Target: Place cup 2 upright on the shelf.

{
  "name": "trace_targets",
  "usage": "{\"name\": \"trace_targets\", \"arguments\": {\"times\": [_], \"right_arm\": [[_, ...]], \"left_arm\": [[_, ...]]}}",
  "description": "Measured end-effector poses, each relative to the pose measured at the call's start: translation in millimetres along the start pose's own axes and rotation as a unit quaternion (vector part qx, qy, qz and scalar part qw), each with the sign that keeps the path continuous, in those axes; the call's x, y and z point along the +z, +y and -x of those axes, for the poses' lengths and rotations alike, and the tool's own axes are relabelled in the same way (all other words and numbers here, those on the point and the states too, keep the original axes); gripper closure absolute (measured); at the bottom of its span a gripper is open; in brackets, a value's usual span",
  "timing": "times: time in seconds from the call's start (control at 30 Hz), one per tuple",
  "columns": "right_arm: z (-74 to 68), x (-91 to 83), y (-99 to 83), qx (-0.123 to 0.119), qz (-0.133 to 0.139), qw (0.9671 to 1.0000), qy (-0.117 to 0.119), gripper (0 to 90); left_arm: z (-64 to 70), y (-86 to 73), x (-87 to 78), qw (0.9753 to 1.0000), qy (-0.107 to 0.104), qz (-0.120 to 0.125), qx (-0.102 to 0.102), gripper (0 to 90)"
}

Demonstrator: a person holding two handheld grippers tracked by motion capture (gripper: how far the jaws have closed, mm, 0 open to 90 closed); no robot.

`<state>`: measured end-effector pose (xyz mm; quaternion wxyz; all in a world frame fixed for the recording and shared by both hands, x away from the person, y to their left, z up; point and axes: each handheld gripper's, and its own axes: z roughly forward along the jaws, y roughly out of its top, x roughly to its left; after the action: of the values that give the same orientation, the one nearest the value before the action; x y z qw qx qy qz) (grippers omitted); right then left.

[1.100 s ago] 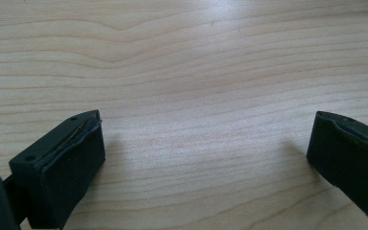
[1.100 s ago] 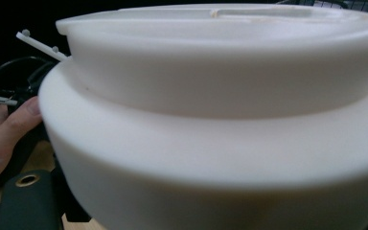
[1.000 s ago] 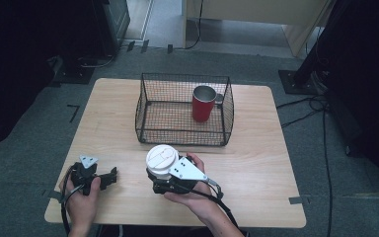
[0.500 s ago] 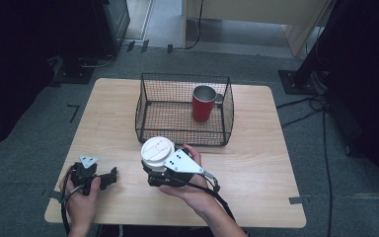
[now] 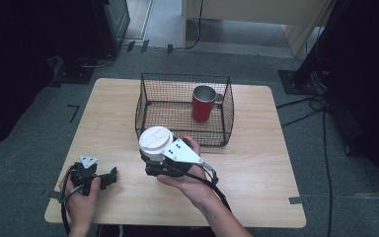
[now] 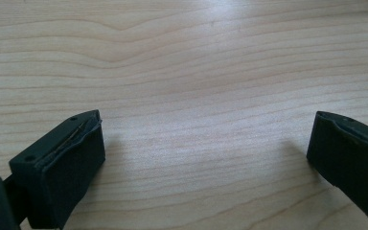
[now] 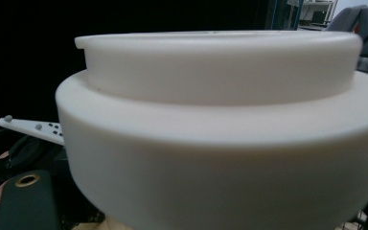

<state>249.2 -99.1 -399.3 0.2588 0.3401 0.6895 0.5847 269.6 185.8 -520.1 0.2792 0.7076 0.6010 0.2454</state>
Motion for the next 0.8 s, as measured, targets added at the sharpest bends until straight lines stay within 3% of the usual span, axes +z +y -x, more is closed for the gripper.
{"name": "trace_targets", "arguments": {"times": [0.33, 0.8], "right_arm": [[10.6, 11.5, 19.0, 0.010, 0.012, 0.9998, -0.011, 16.0], [19.8, 32.3, 45.3, -0.008, 0.029, 0.9992, -0.025, 16.0]], "left_arm": [[0.0, 0.0, 0.0, 1.0000, 0.000, 0.000, 0.000, 0.0], [-0.1, 0.0, 0.0, 1.0000, 0.000, 0.000, 0.001, 0.0]]}}
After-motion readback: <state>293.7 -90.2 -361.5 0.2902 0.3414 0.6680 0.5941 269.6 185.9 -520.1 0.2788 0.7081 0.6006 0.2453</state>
